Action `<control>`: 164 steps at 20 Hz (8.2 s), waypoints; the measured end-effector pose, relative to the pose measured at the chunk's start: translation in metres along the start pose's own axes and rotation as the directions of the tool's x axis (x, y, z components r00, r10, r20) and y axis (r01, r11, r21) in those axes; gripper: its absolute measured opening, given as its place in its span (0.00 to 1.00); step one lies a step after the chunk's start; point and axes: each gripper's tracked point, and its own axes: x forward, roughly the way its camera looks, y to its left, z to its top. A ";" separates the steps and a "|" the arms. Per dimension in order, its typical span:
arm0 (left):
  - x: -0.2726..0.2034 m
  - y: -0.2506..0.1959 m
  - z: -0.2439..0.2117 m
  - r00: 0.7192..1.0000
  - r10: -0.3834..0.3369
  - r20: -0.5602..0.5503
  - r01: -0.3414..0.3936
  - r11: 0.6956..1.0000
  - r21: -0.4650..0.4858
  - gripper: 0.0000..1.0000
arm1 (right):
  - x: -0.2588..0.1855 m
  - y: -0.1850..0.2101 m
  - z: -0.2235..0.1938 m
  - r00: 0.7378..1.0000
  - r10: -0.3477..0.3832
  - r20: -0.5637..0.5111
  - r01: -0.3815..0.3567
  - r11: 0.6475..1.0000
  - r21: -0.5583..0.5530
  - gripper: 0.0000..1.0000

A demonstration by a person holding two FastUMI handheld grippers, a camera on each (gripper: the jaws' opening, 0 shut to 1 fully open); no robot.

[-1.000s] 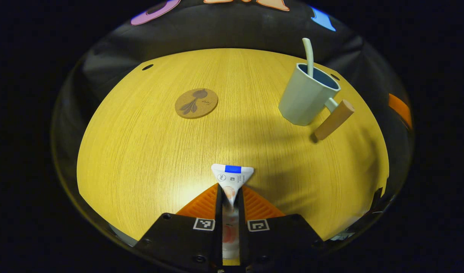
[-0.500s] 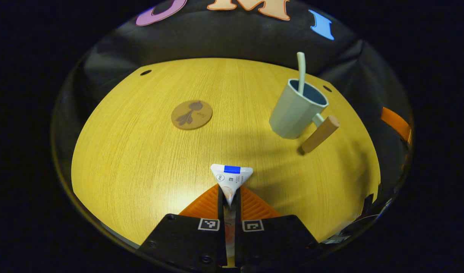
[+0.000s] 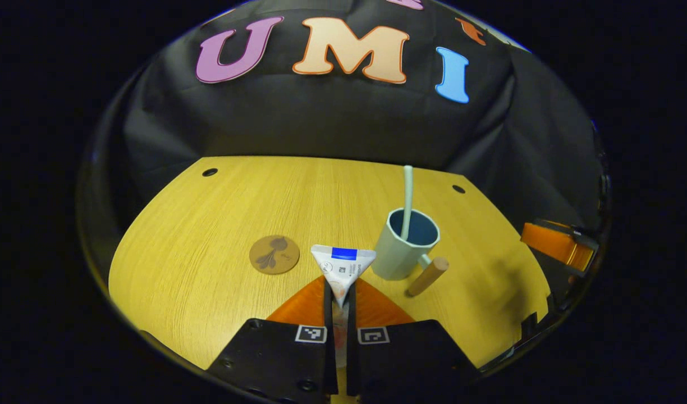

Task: Put the toothbrush and toothpaste on the desktop into the cup, then pick up the cup and place it on the coaster on the desktop.

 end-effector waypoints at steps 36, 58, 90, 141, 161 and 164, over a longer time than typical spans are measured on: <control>0.074 -0.097 0.099 0.963 -0.118 0.243 0.106 0.993 0.059 0.10 | -0.037 -0.085 -0.020 0.992 -0.121 -0.032 0.122 0.991 0.058 0.98; -0.034 0.018 0.074 0.941 0.153 0.301 -0.154 0.988 -0.022 0.95 | 0.015 0.076 -0.005 0.936 0.230 -0.268 -0.237 0.971 0.004 0.98; -0.083 0.165 0.039 0.937 0.250 0.244 -0.257 0.966 -0.003 0.95 | 0.114 0.126 -0.113 0.675 -0.016 -0.738 -0.129 0.982 -0.139 0.72; -0.070 0.212 0.051 0.940 0.246 0.235 -0.231 0.969 -0.089 0.95 | 0.084 0.288 -0.046 0.819 0.153 -0.553 -0.307 0.931 -0.198 0.95; -0.123 -0.029 0.164 0.823 0.065 0.564 -0.141 0.986 0.093 0.96 | -0.077 0.062 0.106 0.951 0.039 0.308 -0.041 0.999 0.000 0.98; -0.131 -0.031 0.169 0.817 0.041 0.576 -0.128 0.986 0.111 0.97 | -0.087 0.048 0.123 0.932 -0.025 0.362 0.015 0.999 0.030 0.98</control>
